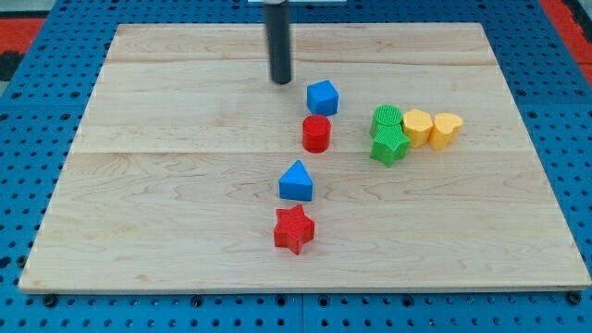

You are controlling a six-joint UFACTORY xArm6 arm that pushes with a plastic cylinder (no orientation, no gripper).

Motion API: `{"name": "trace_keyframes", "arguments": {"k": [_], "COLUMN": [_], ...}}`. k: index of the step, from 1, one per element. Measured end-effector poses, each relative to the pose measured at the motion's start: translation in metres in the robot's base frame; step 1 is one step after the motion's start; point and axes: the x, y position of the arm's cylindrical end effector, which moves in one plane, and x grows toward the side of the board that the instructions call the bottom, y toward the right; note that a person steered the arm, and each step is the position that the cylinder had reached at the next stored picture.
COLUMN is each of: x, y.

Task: Place the yellow heart at the top of the blue cube

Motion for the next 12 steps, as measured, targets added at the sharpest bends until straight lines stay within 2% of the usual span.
{"name": "trace_keyframes", "arguments": {"k": [1,2,3,4,6,7,8,9,11,12], "x": [-0.004,0.071,0.159,0.152,0.048,0.035,0.044,0.002,-0.003,0.032], "y": [0.129,0.240,0.257,0.183,0.122,0.125,0.183,0.187,0.107,0.177]}}
